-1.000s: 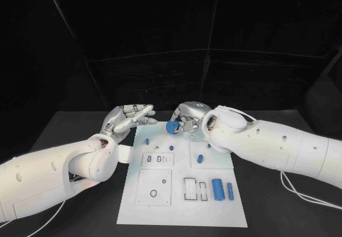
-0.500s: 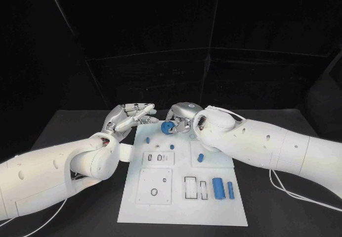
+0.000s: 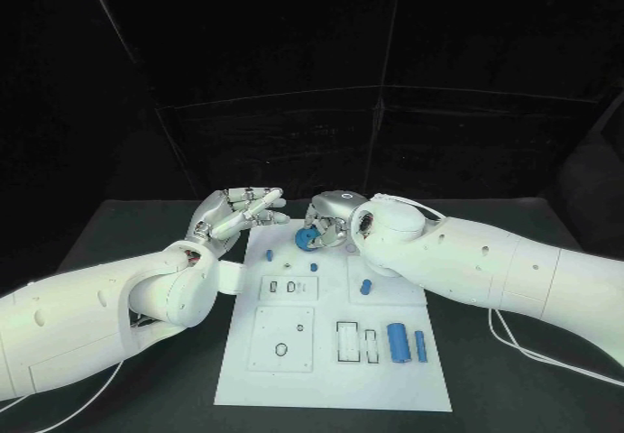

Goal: Assemble the parts on the task board

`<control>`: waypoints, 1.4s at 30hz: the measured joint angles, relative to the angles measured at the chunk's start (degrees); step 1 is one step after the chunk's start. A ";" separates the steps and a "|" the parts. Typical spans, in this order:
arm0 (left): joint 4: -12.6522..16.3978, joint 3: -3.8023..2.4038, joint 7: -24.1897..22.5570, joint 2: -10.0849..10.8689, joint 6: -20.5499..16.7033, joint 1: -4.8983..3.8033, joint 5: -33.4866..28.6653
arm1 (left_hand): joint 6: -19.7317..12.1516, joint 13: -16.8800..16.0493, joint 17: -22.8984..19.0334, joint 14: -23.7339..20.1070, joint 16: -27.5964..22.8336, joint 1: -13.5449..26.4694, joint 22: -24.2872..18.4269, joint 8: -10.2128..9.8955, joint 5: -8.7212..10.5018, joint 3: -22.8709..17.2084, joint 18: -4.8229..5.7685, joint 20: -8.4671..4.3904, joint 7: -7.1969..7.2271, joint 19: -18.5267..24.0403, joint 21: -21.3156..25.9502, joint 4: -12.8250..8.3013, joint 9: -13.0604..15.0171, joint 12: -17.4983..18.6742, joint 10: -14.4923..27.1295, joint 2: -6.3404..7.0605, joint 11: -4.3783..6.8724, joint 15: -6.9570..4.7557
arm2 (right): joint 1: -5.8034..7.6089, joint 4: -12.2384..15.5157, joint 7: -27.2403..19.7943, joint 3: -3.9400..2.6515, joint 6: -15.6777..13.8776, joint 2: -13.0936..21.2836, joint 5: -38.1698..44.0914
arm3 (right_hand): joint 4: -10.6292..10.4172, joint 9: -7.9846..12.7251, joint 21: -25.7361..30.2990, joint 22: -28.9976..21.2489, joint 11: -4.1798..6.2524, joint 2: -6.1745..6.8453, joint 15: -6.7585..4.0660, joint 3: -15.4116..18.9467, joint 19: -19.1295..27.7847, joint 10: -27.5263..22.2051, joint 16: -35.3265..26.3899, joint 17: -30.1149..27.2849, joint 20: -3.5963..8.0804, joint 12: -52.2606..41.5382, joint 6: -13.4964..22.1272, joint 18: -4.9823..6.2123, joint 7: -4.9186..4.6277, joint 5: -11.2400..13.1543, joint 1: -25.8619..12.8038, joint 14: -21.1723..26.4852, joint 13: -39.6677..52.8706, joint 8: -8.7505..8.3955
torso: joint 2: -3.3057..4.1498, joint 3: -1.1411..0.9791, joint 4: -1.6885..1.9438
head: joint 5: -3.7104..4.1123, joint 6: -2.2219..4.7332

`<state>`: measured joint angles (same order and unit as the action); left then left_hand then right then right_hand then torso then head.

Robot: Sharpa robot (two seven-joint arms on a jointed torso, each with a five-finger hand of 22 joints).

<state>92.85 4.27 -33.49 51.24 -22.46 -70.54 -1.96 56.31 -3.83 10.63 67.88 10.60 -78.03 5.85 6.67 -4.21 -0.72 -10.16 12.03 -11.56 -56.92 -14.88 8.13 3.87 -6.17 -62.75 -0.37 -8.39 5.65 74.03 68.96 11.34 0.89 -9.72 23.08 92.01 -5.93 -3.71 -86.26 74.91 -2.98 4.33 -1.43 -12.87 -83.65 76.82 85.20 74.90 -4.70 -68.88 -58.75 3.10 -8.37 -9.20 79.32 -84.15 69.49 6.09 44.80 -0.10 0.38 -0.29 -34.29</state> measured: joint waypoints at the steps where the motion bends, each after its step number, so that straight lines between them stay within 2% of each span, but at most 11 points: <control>1: 0.00 0.00 0.00 0.00 0.00 0.00 0.00 | 0.00 0.00 0.00 0.00 0.00 0.00 0.00 0.00 0.00 0.00 0.00 0.00 0.00 0.00 0.00 0.00 0.00 0.00 0.00 0.00 0.00 0.00 | 0.00 -0.05 0.04 0.00 0.16 -0.02 0.02 | 0.00 0.00 0.00 0.00 -0.06 0.25 0.00 0.00 0.00 -0.19 0.00 0.01 0.00 0.13 -0.11 0.00 0.06 0.00 -0.25 0.00 -0.14 -0.21 | 0.00 0.00 0.00 | 0.00 -0.02; 7: 0.00 0.00 0.00 0.00 0.00 0.00 0.00 | 0.00 0.00 -0.01 0.00 0.00 0.00 0.00 0.00 0.00 0.00 0.00 0.00 0.00 0.00 0.00 0.00 0.00 0.00 0.00 0.00 0.00 0.00 | 0.08 -0.34 0.31 -0.06 0.75 -0.28 0.12 | -0.25 0.00 0.00 0.00 -0.40 0.51 0.21 0.23 -0.01 -0.70 0.00 0.04 -0.43 0.54 0.27 0.00 -0.05 0.00 -0.99 0.22 -0.47 -1.10 | -0.01 0.00 0.01 | 0.01 -0.07; 11: 0.01 0.00 0.01 0.00 0.00 0.00 0.00 | 0.00 0.00 -0.01 0.00 0.00 0.00 0.01 0.00 0.00 0.00 0.00 0.00 0.00 0.00 0.00 0.00 0.00 0.00 0.00 0.00 0.00 0.00 | -0.01 -0.58 0.51 0.09 1.06 -0.44 0.17 | -0.29 -0.13 0.00 0.00 -1.06 0.36 0.85 0.83 0.00 -1.57 0.00 0.04 -1.06 1.35 3.97 0.00 -0.81 0.79 -1.99 0.22 -1.02 -2.35 | -0.01 0.00 0.01 | 0.01 -0.07; 17: 0.01 0.00 0.01 0.01 0.01 0.00 0.00 | 0.00 0.00 -0.01 0.00 0.00 0.00 0.01 0.00 0.00 0.00 0.00 0.00 0.00 0.00 0.00 0.00 0.00 0.00 0.00 0.00 0.00 0.00 | -0.08 -0.81 0.73 0.17 1.23 -0.63 0.20 | -1.47 0.08 0.00 0.00 -1.82 1.57 1.57 2.78 0.21 -2.33 0.00 0.03 -1.66 1.96 8.64 0.00 -1.67 2.06 -3.20 0.09 -1.60 -2.49 | -0.01 0.01 0.04 | 0.01 -0.05; 19: 0.01 0.00 0.01 0.02 0.01 0.00 0.00 | 0.00 0.00 -0.01 0.00 -0.02 0.00 0.01 0.00 0.00 0.00 0.00 0.00 0.00 0.00 0.00 0.00 0.00 0.00 0.00 0.00 0.00 0.00 | -0.08 -0.84 0.80 0.20 1.39 -0.68 0.21 | -1.92 0.08 0.00 0.00 -1.82 1.83 1.65 3.23 0.01 -2.33 0.00 0.03 -1.85 1.96 8.74 0.00 -1.76 2.06 -3.50 0.01 -1.59 -2.49 | -0.01 0.01 0.06 | 0.01 -0.05; 24: 0.01 0.00 0.02 0.04 0.01 0.00 0.00 | 0.00 0.00 -0.01 0.00 -0.23 0.00 -0.01 0.00 0.00 0.00 0.00 0.00 0.00 0.00 0.00 0.00 0.00 0.00 0.00 0.00 0.00 0.00 | -0.08 -0.85 0.96 0.23 2.16 -0.69 0.21 | -3.79 -0.18 0.00 0.00 -1.82 1.16 1.85 5.10 0.01 -2.32 0.00 0.03 -1.85 1.96 7.96 0.00 -1.67 2.06 -5.36 0.21 -1.13 -2.49 | -0.01 0.01 0.07 | 0.01 -0.05; 31: 0.03 0.00 0.03 0.09 0.01 0.00 0.01 | 0.00 0.00 0.03 0.00 -0.23 0.00 -0.04 0.00 0.00 0.00 0.00 0.00 0.00 0.00 0.00 0.00 0.00 0.00 0.00 0.00 0.00 0.00 | -0.08 -0.47 1.04 0.26 2.69 -0.09 0.21 | -4.42 -0.35 0.00 0.00 -1.87 0.84 1.85 5.72 -0.20 -1.85 0.00 0.03 -2.07 0.52 6.65 0.00 -1.52 1.31 -5.68 0.21 -0.08 -2.09 | -0.01 0.00 0.07 | -0.03 -0.10; 33: 0.03 0.00 0.04 0.11 0.01 0.00 0.01 | 0.00 0.00 0.03 0.00 -0.23 0.00 -0.03 0.00 0.00 0.00 0.00 0.00 0.00 0.00 0.00 0.00 0.00 0.00 0.00 0.00 0.00 0.00 | -0.08 0.18 0.71 0.28 1.86 0.63 0.03 | -4.33 -0.37 0.00 0.00 -1.73 0.68 1.85 6.12 -0.20 -0.93 0.00 0.03 -2.07 -0.53 6.17 0.00 -1.24 0.01 -5.51 0.21 0.86 -1.94 | -0.01 -0.01 0.07 | -0.03 -0.05; 35: 0.03 0.00 0.04 0.15 0.01 0.00 0.00 | 0.00 0.00 0.03 0.00 -0.23 0.00 -0.03 0.00 0.00 0.00 0.00 0.00 0.00 0.00 0.00 0.00 0.00 0.00 0.00 0.00 0.00 0.00 | -0.13 1.11 -0.15 0.29 0.30 1.71 -0.50 | -3.98 -0.37 0.00 0.00 -1.52 -0.15 1.85 6.09 -0.20 -0.34 0.00 0.02 -2.07 -1.60 5.63 0.00 -1.18 -1.09 -4.59 0.21 1.83 -1.94 | -0.01 -0.01 0.07 | 0.05 0.03; 39: -0.05 0.00 0.05 0.31 0.03 -0.01 0.01 | 0.00 0.00 0.03 0.00 -0.23 0.00 -0.03 0.00 0.00 0.00 0.00 0.00 0.00 0.00 0.00 0.00 0.00 0.00 0.00 0.00 0.00 0.00 | -0.20 3.53 -3.77 0.31 -4.49 5.03 -3.08 | -2.66 -0.37 0.00 0.00 -1.52 -0.50 1.85 5.57 -0.20 -0.34 0.00 0.02 -2.07 -1.67 5.62 0.00 -1.17 -1.64 -2.46 0.21 2.01 -1.94 | -0.01 -0.03 -0.02 | 0.11 0.22; 42: -0.11 0.00 0.07 0.50 0.04 -0.01 0.01 | 0.00 0.00 0.03 0.00 -0.23 0.00 -0.03 -0.26 0.00 0.00 0.00 0.00 0.00 0.00 0.00 0.00 0.00 0.19 0.00 0.00 0.00 0.00 | -0.21 6.38 -7.53 0.32 -8.01 9.11 -6.46 | -2.06 -0.29 0.00 0.00 -1.52 -0.43 1.85 5.45 -0.20 -0.34 0.00 0.02 -2.07 -1.67 5.62 0.00 -1.17 -2.00 -1.65 0.21 1.92 -1.94 | -0.05 -0.04 -0.14 | 0.17 0.39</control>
<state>92.73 4.27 -33.42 51.74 -22.42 -70.55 -1.96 56.31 -3.83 10.66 67.88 10.38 -78.03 5.82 6.41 -4.21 -0.72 -10.16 12.03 -11.56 -56.92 -14.88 8.13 3.87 -5.98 -62.75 -0.37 -8.39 5.65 73.82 75.35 3.81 1.21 -17.72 32.20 85.54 -7.99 -4.00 -86.26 74.91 -4.50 3.90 0.41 -7.42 -83.85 76.48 85.20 74.92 -6.77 -70.55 -53.13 3.10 -9.54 -11.20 77.68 -83.94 71.41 4.15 44.74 -0.14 0.25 -0.12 -33.90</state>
